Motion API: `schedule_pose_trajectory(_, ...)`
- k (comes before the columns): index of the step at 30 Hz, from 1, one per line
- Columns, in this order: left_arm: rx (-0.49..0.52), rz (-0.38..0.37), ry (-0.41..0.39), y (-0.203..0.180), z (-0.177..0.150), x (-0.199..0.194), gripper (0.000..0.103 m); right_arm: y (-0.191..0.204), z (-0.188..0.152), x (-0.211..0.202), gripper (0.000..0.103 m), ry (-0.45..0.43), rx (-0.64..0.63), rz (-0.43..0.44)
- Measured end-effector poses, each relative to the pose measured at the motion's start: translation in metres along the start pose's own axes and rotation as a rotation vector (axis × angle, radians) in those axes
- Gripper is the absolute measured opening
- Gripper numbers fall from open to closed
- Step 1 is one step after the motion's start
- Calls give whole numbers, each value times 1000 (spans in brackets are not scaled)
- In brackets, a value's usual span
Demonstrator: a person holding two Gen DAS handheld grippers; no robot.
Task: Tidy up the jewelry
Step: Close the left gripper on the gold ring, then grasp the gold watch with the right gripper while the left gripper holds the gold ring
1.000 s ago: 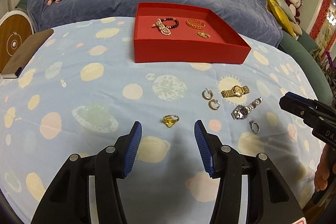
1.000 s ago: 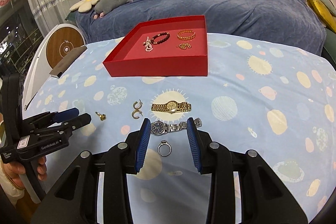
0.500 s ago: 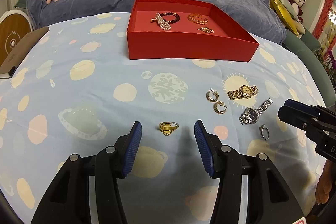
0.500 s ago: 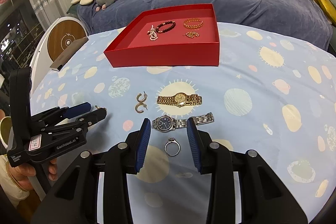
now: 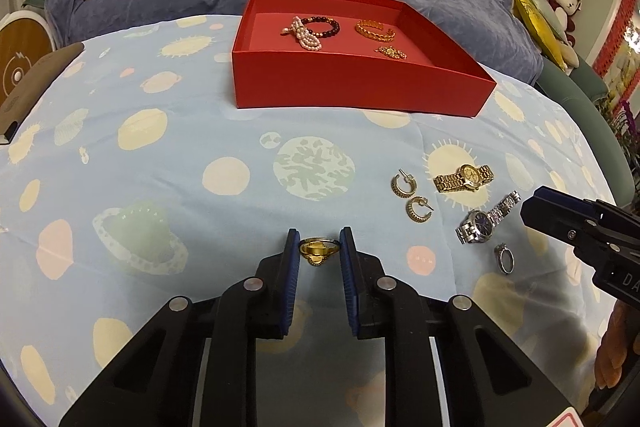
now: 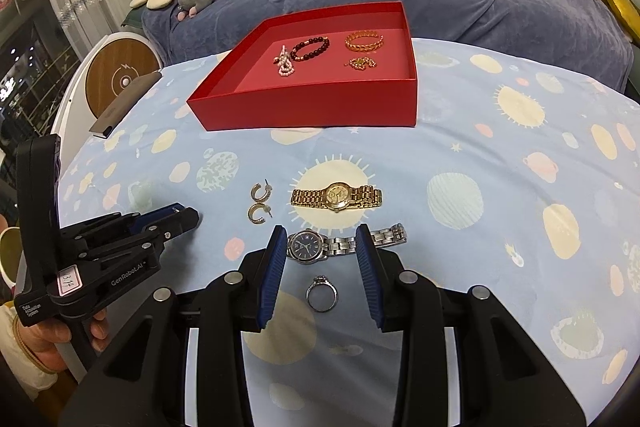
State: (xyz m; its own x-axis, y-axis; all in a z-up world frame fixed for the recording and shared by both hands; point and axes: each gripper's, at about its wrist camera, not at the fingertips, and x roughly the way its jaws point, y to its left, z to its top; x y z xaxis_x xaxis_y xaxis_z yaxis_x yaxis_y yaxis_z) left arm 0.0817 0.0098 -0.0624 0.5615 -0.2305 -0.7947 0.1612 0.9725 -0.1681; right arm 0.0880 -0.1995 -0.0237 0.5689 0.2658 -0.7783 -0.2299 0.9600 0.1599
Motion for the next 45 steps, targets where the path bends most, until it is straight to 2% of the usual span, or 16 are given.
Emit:
schedule_pose_trajectory(14, -12, -37, -21, 1, 5, -20, 17, -13, 18, 29, 34, 9, -5, -54)
schedule_pose_trajectory(21, -22, -49, -22, 4, 6, -25, 17, -23, 36, 38, 34, -2, 47, 13)
schedule_pose_trajectory(29, -38, -49, -17, 10, 5, -24, 17, -18, 32, 63, 41, 40, -16, 41)
schedule_pose_trajectory(34, -50, -42, -13, 14, 6, -23, 17, -5, 28, 62, 43, 84, -59, 68)
schedule_pose_trajectory(39, -62, -41, -15, 15, 8, -24, 17, 16, 14, 56, 43, 128, -130, 63)
schedule_pose_trajectory(45, -49, -46, -23, 8, 8, -26, 17, 28, 11, 58, 43, 115, -176, 29)
